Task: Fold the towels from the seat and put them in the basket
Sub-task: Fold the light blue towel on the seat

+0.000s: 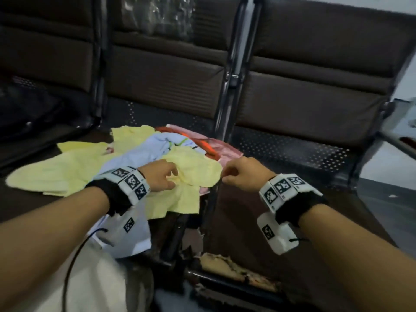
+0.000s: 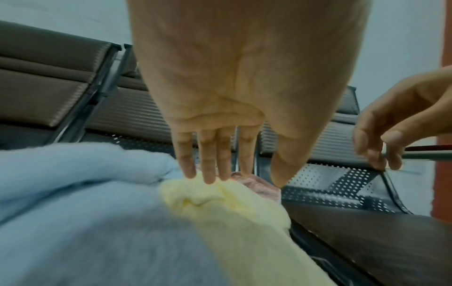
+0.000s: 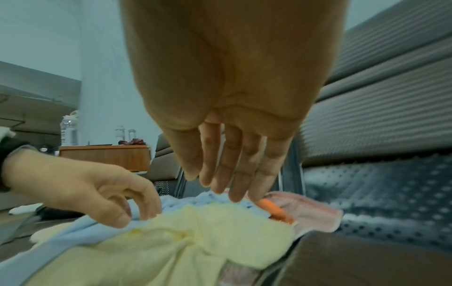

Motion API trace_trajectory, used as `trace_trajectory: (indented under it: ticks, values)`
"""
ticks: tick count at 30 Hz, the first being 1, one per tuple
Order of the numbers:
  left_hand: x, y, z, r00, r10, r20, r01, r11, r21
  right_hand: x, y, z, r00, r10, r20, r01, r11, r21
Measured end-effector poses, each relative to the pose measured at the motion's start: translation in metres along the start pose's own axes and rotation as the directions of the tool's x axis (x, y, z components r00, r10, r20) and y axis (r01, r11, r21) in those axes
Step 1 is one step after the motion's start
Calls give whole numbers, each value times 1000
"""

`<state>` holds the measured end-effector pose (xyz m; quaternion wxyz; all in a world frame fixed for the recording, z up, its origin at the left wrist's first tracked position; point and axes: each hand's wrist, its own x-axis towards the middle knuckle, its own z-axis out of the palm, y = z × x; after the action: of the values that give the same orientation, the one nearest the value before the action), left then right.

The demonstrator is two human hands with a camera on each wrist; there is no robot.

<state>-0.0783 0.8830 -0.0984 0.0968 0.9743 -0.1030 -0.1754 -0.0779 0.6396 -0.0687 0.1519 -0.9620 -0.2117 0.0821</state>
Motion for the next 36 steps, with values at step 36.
trace_trajectory:
  ticks: [36]
  values:
    - [-39,66,-34,907,-64,-417,-358,405,-841,-27,-34,16,983,104,-148,52,621,782]
